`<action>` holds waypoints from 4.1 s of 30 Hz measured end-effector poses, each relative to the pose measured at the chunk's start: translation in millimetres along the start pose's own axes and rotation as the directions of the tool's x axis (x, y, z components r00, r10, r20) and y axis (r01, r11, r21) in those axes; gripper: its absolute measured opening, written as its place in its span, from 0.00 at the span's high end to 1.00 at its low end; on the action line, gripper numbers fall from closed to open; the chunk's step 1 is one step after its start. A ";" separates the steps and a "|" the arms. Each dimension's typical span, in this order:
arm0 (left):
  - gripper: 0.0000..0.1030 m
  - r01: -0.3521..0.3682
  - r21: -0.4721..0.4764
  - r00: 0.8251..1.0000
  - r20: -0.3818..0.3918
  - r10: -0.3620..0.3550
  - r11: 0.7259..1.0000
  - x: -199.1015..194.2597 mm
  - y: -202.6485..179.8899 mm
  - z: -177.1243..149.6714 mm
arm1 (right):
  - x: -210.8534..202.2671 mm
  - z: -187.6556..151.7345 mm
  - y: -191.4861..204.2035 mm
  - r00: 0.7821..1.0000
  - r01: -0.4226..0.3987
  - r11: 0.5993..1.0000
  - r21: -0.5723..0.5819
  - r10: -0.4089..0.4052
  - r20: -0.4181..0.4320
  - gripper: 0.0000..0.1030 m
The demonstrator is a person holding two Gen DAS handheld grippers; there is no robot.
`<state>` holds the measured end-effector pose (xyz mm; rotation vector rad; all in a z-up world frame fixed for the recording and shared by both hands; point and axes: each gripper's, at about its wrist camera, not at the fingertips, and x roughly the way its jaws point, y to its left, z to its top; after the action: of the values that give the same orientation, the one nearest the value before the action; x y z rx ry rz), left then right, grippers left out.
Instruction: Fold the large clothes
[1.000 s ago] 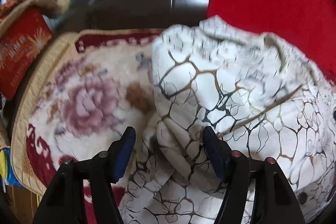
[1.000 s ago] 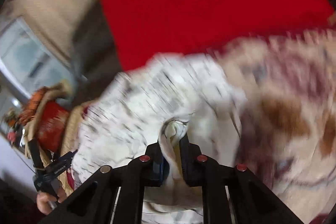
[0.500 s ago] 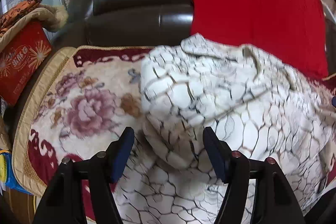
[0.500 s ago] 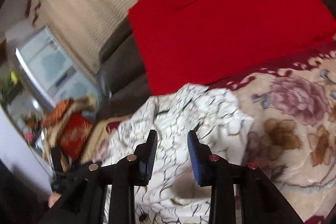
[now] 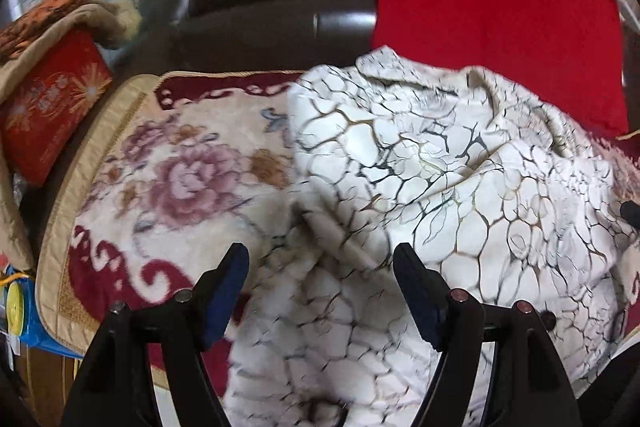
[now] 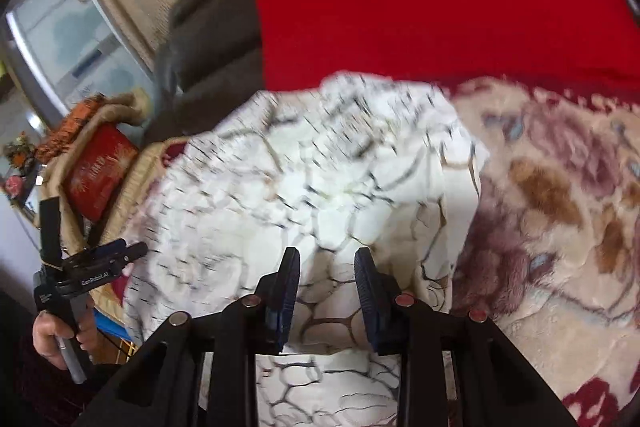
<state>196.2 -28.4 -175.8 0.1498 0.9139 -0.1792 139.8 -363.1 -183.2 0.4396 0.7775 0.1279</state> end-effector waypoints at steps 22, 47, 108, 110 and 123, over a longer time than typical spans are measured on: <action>0.23 0.039 -0.137 0.961 -0.267 -0.075 0.990 -2.5 110.0 -158.2 | -66.4 -72.4 5.0 0.999 -0.026 0.998 0.062 0.025 0.026 0.13; 0.21 0.355 0.260 0.910 -0.316 -0.268 0.898 60.1 41.6 -171.1 | 6.1 -207.5 -49.0 0.835 0.327 0.945 0.035 -0.271 -0.479 0.25; 0.96 0.647 0.070 0.749 -0.247 -0.615 0.759 -47.7 41.8 -101.5 | -88.9 -127.0 -9.6 0.931 -0.122 0.960 0.254 0.199 -0.305 0.93; 0.96 0.674 0.065 0.732 -0.189 -0.654 0.736 -63.1 49.9 -72.8 | -97.6 -98.3 -7.4 0.942 -0.165 0.952 0.257 0.229 -0.244 0.93; 0.93 0.585 -0.227 0.786 -0.078 -0.613 0.779 38.0 102.0 71.0 | -62.1 69.5 -157.8 0.988 -0.156 0.799 0.581 0.137 0.076 0.93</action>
<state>295.9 53.1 -158.0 -0.3264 1.1027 -0.6850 136.9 -545.6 -166.9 1.0948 0.7434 0.0203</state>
